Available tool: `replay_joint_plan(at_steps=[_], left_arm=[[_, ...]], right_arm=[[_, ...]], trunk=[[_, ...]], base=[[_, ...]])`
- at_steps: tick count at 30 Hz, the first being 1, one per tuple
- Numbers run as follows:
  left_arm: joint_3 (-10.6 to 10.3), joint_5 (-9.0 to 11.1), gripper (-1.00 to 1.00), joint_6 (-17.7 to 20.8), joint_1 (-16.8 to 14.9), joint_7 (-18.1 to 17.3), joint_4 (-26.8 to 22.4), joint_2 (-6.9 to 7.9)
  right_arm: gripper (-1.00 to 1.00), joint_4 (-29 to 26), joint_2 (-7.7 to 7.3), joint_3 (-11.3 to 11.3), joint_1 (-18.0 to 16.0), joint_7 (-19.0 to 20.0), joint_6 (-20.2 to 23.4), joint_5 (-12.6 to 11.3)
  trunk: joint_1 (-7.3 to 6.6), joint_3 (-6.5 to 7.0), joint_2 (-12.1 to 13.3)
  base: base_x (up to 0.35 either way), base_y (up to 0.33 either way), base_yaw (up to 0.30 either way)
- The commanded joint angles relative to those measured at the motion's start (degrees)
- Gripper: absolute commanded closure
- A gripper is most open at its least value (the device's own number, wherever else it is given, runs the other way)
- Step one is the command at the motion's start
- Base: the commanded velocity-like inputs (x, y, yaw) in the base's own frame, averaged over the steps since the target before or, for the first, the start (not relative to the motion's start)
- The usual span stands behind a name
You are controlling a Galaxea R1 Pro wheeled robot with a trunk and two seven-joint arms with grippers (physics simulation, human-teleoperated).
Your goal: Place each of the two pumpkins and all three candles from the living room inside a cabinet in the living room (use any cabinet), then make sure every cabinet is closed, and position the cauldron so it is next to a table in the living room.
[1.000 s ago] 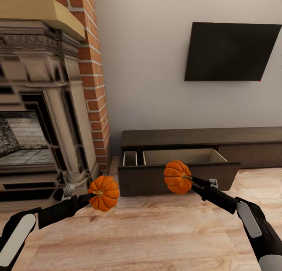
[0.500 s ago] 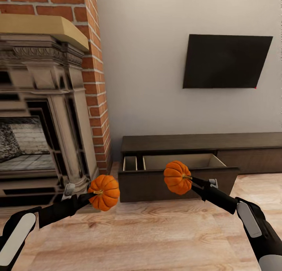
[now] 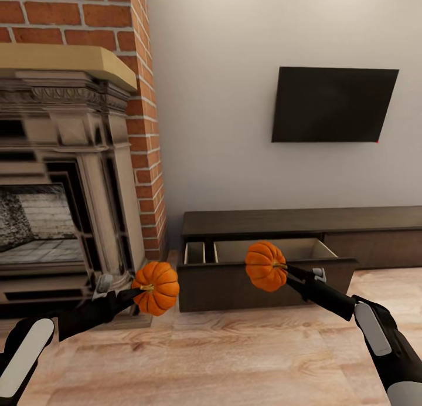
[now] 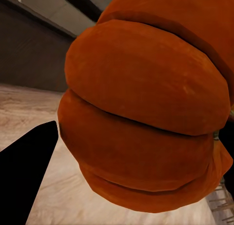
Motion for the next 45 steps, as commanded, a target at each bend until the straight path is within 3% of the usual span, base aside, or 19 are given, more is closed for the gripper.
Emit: replay_joint_plan(at_steps=[1, 14, 16, 19, 20, 30, 36, 41, 43, 45], left_arm=[[0.05, -0.16, 1.0, 0.29, -0.04, -0.07, 0.01, -0.01], [0.16, 0.36, 1.0, 0.89, -0.13, 0.12, 1.0, 0.47], [0.05, 2.21, 1.0, 0.95, -0.13, 0.12, 1.0, 0.63], [-0.18, 7.08, 1.0, 0.99, -0.06, 0.2, 0.92, 1.03], [-0.22, 7.27, 1.0, 0.99, -0.05, 0.2, 0.92, 1.03], [-0.65, 7.7, 1.0, 0.99, -0.05, 0.21, 0.85, 1.01], [-3.19, 7.69, 1.0, 0.92, -0.12, 0.27, 0.9, 0.88], [-3.57, 7.55, 1.0, 0.91, -0.13, 0.31, 0.91, 0.59], [-3.61, 7.41, 1.0, 0.85, -0.18, 1.21, 0.92, 0.44], [-3.62, 7.48, 1.0, 0.83, -0.25, 4.32, 0.92, 0.27]], right_arm=[[1.0, -0.03, 0.02, -0.06, -0.03, -0.05, 0.22, 0.04], [1.0, -0.16, -0.04, -0.15, -0.03, 0.01, 0.25, -0.34], [1.0, -0.13, -0.05, -0.15, -0.03, 0.01, 0.27, -0.34], [1.0, -0.17, 0.02, -0.11, -0.03, -0.13, 0.48, -0.18], [1.0, -0.17, 0.0, -0.11, -0.03, -0.13, 0.52, -0.19], [1.0, -0.01, -0.04, -0.14, -0.03, 0.16, 0.25, -0.34], [1.0, 0.0, -0.09, -0.14, -0.03, 0.14, 0.24, -0.34], [1.0, 0.0, -0.1, -0.13, -0.03, 0.03, 0.24, -0.34], [1.0, 0.02, -0.06, -0.11, -0.03, 0.01, 0.24, -0.34], [1.0, 0.07, -0.05, -0.1, -0.03, 0.01, 0.24, -0.24]], trunk=[[-0.24, 0.12, 0.39], [-3.09, 2.46, 5.6], [-3.53, 2.81, 6.4], [-4.19, 3.35, 7.61], [-4.41, 3.53, 8.01], [-6.61, 5.33, 12.02], [-7.93, 6.41, 14.43], [-9.02, 7.3, 16.43], [-9.46, 7.66, 17.23], [-9.9, 8.02, 18.03]], base=[[0.0, 0.0, 0.0], [0.0, 0.0, 0.0], [0.0, 0.0, 0.0], [0.0, 0.0, 0.0], [0.0, 0.0, 0.0], [0.0, 0.0, 0.0], [0.0, 0.0, 0.0], [0.0, 0.0, 0.0], [0.0, 0.0, 0.0], [0.0, 0.0, 0.0]])
